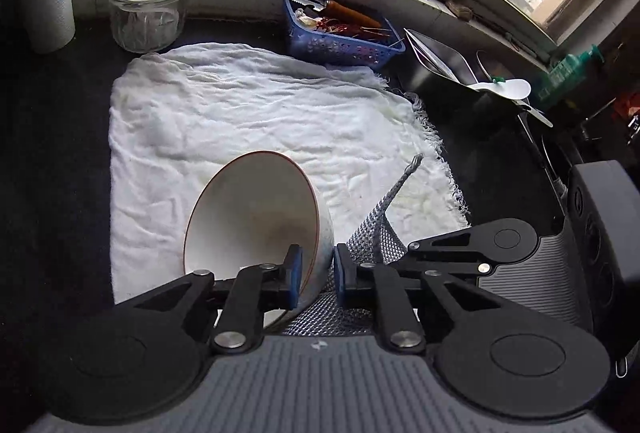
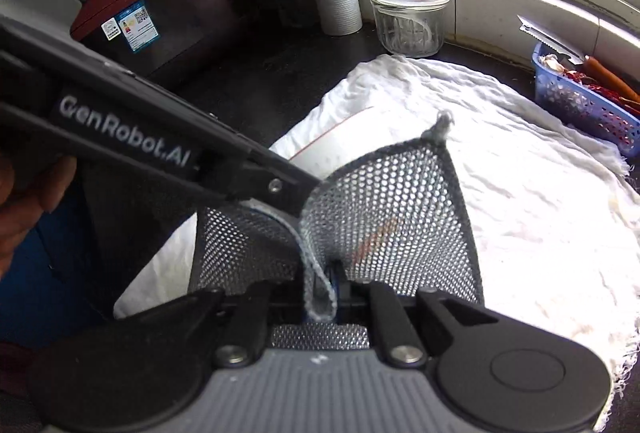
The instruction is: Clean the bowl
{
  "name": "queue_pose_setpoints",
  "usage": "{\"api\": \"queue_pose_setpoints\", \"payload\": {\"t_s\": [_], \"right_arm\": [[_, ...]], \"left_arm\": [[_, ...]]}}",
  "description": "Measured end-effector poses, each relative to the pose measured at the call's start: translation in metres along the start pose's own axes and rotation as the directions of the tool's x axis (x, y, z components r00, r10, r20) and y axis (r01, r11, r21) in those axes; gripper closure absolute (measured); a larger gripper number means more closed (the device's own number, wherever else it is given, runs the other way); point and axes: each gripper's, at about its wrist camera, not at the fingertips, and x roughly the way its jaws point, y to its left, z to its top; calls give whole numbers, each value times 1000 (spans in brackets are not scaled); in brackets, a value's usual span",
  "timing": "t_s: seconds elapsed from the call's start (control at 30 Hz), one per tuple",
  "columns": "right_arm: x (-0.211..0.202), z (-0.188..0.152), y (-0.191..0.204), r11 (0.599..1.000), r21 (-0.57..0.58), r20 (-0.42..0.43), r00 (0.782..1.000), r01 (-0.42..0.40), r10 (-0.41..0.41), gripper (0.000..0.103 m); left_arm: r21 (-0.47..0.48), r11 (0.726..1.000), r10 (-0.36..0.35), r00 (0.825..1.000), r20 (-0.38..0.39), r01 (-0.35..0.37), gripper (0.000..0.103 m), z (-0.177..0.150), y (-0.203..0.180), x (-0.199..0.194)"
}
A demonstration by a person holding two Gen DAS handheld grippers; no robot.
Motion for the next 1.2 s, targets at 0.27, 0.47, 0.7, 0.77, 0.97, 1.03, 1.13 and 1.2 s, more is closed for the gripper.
{"api": "queue_pose_setpoints", "payload": {"t_s": [0.27,0.47,0.7,0.77,0.97,1.03,1.13,1.2], "right_arm": [[-4,-6,2,1000,-18,9,1000,13,-13,93],[8,-10,19,999,-38,-16,1000,-25,24,93],[14,-8,20,999,-37,-24,999,-32,31,93],[11,-7,15,1000,-26,-15,1000,-13,13,93],[2,-4,6,999,-36,7,1000,19,-19,93],[0,-2,4,999,-35,15,999,29,-28,92],[-3,-1,3,999,-34,22,999,37,-36,92],[-4,-1,5,998,-40,18,999,38,-37,92]], "left_arm": [[-333,919,-177,975,135,213,96,-13,32,-1],[-637,710,-146,948,284,300,96,-30,56,4],[-536,817,-117,972,204,211,93,-21,52,-4],[-392,909,-94,986,140,142,92,-15,40,-9],[8,997,79,997,20,-79,78,-11,-2,-9],[67,993,100,995,8,-100,78,-14,-7,-6],[30,998,55,997,45,-56,88,-19,-4,-8],[-77,997,-8,998,62,13,94,-18,7,-7]]}}
